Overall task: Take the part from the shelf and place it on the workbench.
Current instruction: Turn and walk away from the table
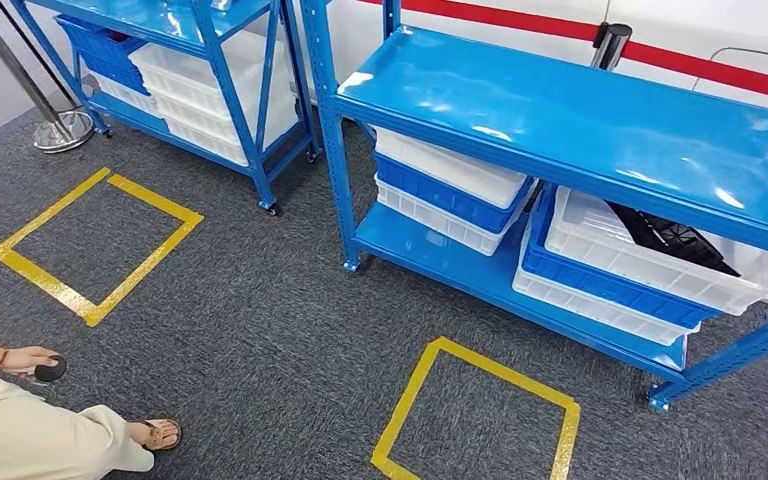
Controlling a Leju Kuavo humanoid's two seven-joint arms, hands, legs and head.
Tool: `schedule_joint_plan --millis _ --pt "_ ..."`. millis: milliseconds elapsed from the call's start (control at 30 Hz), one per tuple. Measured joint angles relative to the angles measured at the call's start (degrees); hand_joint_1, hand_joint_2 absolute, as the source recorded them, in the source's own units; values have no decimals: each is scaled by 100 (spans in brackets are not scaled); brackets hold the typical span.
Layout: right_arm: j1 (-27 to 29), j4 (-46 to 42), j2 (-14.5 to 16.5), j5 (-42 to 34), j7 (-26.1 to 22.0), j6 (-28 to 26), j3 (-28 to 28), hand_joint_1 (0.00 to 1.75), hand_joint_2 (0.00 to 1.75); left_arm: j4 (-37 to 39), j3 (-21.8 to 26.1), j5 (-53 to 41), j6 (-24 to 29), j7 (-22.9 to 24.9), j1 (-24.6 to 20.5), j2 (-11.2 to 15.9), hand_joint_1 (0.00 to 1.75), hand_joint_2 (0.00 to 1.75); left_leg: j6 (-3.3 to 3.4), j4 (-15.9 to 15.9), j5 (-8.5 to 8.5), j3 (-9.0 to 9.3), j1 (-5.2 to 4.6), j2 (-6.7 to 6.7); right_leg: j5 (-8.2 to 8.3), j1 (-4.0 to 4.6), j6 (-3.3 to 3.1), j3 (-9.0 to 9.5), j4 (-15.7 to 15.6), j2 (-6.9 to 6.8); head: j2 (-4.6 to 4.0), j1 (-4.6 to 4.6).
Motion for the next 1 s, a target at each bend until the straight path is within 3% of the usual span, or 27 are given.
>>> schedule_joint_plan --millis 67,133,167,200,233,267,333,400,467,533,633,700,733,767,800,833,867,933,1000 --pt "-5 0 -5 0 -41 -39 -1 0 0 0 0 -9 0 -6 -6 -3 0 0 -46 340 -262 -114 40 -283 35 -23 -100 29 -12 137 1 -21" --pt "-10 0 -2 -1 -69 -57 -1 0 0 1 0 -20 0 -10 8 -4 0 0 -44 1087 -660 -463 44 -586 57 11 -159 6 -8 279 1 -39" --pt "-8 0 0 -2 -74 -58 -1 0 0 2 0 -21 0 -9 18 -4 0 0 -34 1421 -777 -640 41 -642 62 36 -173 -1 -8 358 1 -39" --pt "-3 0 1 -2 -75 -58 -1 0 0 2 0 -23 0 -9 28 -3 0 0 -16 1604 -785 -758 39 -666 65 61 -179 -3 -7 441 1 -40" --pt "4 0 -1 -2 -76 -58 -2 0 0 2 0 -22 0 -8 32 -3 0 0 16 1549 -663 -769 33 -683 68 82 -184 1 -7 523 1 -39" --pt "9 0 -2 -2 -76 -58 -2 0 0 2 0 -22 0 -8 33 -2 0 0 62 1297 -455 -688 23 -723 71 98 -187 8 -7 606 1 -39" --pt "13 0 6 -2 -78 -58 -3 0 0 2 0 -22 0 -9 32 5 0 0 187 533 -36 -385 -19 -952 75 125 -184 18 -4 753 1 -34" --pt "8 0 20 -2 -92 -62 -3 0 0 2 -1 -28 1 -10 31 13 0 0 259 124 109 -218 -69 -1096 87 129 -163 4 -3 860 1 -31" --pt "13 0 25 0 -131 -72 -8 0 0 1 -2 -32 3 -8 24 12 0 0 284 72 123 -199 -103 -1002 112 119 -112 -40 -18 947 1 -35" --pt "18 0 8 5 -177 -83 -24 0 0 -1 0 -31 8 0 16 3 0 0 310 -52 205 -154 -84 -873 86 133 -74 -116 54 831 1 -28" --pt "-12 0 -19 18 -221 -98 -42 0 0 -1 4 -19 16 10 27 -5 0 0 343 -183 282 -130 -59 -645 -329 134 -91 -512 800 433 0 43" --pt "-17 0 -34 24 -234 -102 -52 0 0 -1 8 -9 15 14 31 -6 0 0 340 -181 281 -143 -57 -475 -561 83 -46 -783 1386 358 1 62" --pt "-11 0 -42 24 -238 -102 -60 0 0 -1 10 -7 15 15 32 -7 0 0 326 -178 274 -144 -48 -397 -551 43 17 -785 1426 330 1 62" --pt "-4 0 -53 24 -240 -104 -68 0 0 -1 11 -4 15 15 32 -9 0 0 301 -170 262 -138 -28 -317 -455 -1 107 -663 1233 281 1 64" --pt "-1 0 -61 24 -241 -109 -76 0 0 -1 11 -4 14 13 31 -10 0 0 261 -151 242 -128 -8 -248 -309 -44 199 -441 850 180 1 65" --pt "-6 0 -56 24 -241 -119 -83 0 0 -3 13 -4 14 11 31 -5 0 0 207 -117 207 -123 -6 -183 -178 -75 265 -228 468 18 1 73" --pt "-17 -1 -56 25 -241 -140 -85 0 0 -3 14 -6 14 9 30 -3 0 0 148 -80 165 -111 -5 -122 -82 -89 279 -58 173 -105 0 71" --pt "-32 -3 -39 34 -240 -186 -86 0 0 -4 15 -13 14 8 22 3 0 0 54 -45 107 -70 -24 -20 -46 -68 186 21 21 -198 1 44" --pt "-28 -4 -45 43 -240 -224 -87 0 0 -3 16 -20 14 8 2 -2 0 0 -6 -56 78 -7 12 55 -40 -63 69 21 12 -52 1 11"
